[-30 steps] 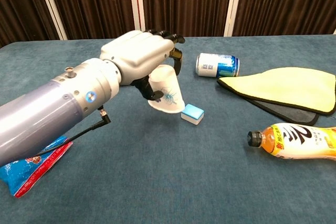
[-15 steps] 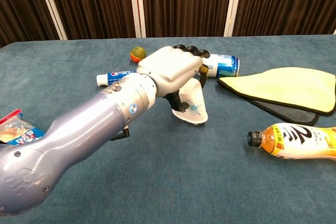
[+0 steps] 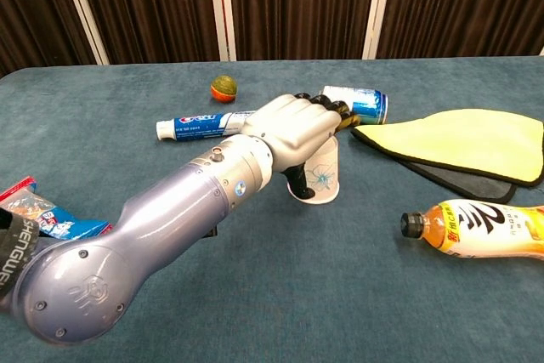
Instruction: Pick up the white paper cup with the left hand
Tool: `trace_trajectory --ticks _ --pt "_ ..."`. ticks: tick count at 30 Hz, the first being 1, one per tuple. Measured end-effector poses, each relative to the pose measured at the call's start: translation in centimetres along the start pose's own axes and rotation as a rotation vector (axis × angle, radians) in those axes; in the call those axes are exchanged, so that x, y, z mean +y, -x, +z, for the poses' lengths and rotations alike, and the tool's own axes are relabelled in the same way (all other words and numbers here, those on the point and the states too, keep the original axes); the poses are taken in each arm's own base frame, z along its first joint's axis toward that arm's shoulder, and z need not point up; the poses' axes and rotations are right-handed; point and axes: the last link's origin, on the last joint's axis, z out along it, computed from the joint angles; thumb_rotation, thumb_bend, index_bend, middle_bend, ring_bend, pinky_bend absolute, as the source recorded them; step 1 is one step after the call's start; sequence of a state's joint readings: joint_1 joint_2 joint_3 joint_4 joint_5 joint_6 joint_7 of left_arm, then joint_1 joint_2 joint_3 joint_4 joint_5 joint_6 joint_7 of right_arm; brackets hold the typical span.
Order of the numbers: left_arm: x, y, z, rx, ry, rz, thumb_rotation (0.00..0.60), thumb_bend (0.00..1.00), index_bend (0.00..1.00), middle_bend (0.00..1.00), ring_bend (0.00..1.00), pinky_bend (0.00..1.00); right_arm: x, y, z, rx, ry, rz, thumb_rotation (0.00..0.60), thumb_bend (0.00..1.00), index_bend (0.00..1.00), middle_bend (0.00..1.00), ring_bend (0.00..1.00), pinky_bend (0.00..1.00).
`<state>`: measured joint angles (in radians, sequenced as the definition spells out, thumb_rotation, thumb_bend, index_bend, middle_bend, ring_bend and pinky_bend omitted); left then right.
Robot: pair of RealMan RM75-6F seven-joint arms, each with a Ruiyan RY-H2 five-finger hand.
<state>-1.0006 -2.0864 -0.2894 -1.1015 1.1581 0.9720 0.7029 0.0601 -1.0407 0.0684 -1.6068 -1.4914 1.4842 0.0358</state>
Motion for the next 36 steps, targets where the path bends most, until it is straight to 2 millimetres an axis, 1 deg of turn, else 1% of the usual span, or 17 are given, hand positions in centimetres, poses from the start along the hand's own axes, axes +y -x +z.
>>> trace_trajectory --ticks 6,9,11,15,18,21,22,24,25,27,28,30,31,33,34,36 --pt "-0.3 -1.1 -0.6 0.02 0.001 -0.042 0.6 0.08 0.0 0.0 0.0 0.12 -0.2 0.1 -0.2 -0.002 -0.006 -0.005 0.6 0.02 0.0 0.0 0.0 0.0" --pt "-0.8 -1.7 -1.4 0.026 0.008 -0.055 0.6 0.08 0.0 0.0 0.0 0.12 -0.2 0.2 -0.1 -0.002 -0.004 -0.009 0.6 0.02 0.0 0.0 0.0 0.0" --pt "-1.2 -2.3 -2.2 0.029 0.015 -0.057 0.6 0.08 0.0 0.0 0.0 0.12 -0.2 0.2 -0.1 -0.002 -0.002 -0.013 0.6 0.02 0.0 0.0 0.0 0.0" --pt "-2.7 -3.6 -4.8 0.036 0.018 -0.039 0.6 0.08 0.0 0.0 0.0 0.12 -0.2 0.2 -0.1 0.001 -0.002 -0.015 0.6 0.02 0.0 0.0 0.0 0.0" --pt "-4.7 -4.6 -8.2 0.03 -0.01 -0.026 0.6 0.08 0.0 0.0 0.0 0.12 -0.5 0.2 -0.2 0.007 -0.008 -0.014 0.6 0.02 0.0 0.0 0.0 0.0" --pt "-8.4 -5.0 -13.4 0.005 -0.114 -0.022 0.6 0.07 0.0 0.0 0.0 0.12 -0.9 0.5 -0.4 0.001 -0.023 -0.021 0.6 0.02 0.0 0.0 0.0 0.0" --pt "-10.3 -4.8 -16.0 -0.005 -0.182 -0.028 0.6 0.07 0.0 0.0 0.0 0.12 -1.1 0.7 -0.5 -0.002 -0.028 -0.028 0.6 0.02 0.0 0.0 0.0 0.0" --pt "-12.7 -4.4 -19.8 -0.017 -0.296 -0.057 0.6 0.06 0.0 0.0 0.0 0.12 -1.4 0.9 -0.5 -0.005 -0.032 -0.035 0.6 0.02 0.0 0.0 0.0 0.0" --pt "-14.0 -3.9 -22.0 -0.022 -0.364 -0.085 0.6 0.05 0.0 0.0 0.0 0.12 -1.5 1.0 -0.6 -0.008 -0.034 -0.04 0.6 0.02 0.0 0.0 0.0 0.0" --pt "-15.7 -3.1 -24.7 -0.029 -0.441 -0.123 0.6 0.05 0.0 0.0 0.0 0.12 -1.7 1.2 -0.7 -0.009 -0.037 -0.048 0.6 0.02 0.0 0.0 0.0 0.0" --pt "-16.9 -2.5 -26.3 -0.039 -0.483 -0.139 0.6 0.05 0.0 0.0 0.0 0.12 -1.9 1.3 -0.8 -0.006 -0.039 -0.054 0.6 0.02 0.0 0.0 0.0 0.0" --pt "-18.9 -1.9 -28.6 -0.055 -0.542 -0.149 0.6 0.05 0.0 0.0 0.0 0.12 -2.1 1.5 -0.9 -0.003 -0.04 -0.059 0.6 0.02 0.0 0.0 0.0 0.0" --pt "-20.2 -1.7 -30.1 -0.06 -0.58 -0.146 0.6 0.05 0.0 0.0 0.0 0.12 -2.2 1.5 -0.9 -0.002 -0.04 -0.057 0.6 0.02 0.0 0.0 0.0 0.0" --pt "-21.8 -1.8 -32.1 -0.052 -0.624 -0.132 0.6 0.05 0.0 0.0 0.0 0.12 -2.2 1.5 -0.9 0.002 -0.037 -0.052 0.6 0.02 0.0 0.0 0.0 0.0" --pt "-22.2 -2.0 -32.8 -0.04 -0.63 -0.13 0.6 0.05 0.0 0.0 0.0 0.12 -2.2 1.5 -0.8 0.002 -0.034 -0.052 0.6 0.02 0.0 0.0 0.0 0.0" --pt "-22.3 -2.3 -33.1 -0.017 -0.617 -0.132 0.6 0.05 0.0 0.0 0.0 0.12 -2.1 1.5 -0.8 0.001 -0.03 -0.051 0.6 0.02 0.0 0.0 0.0 0.0"
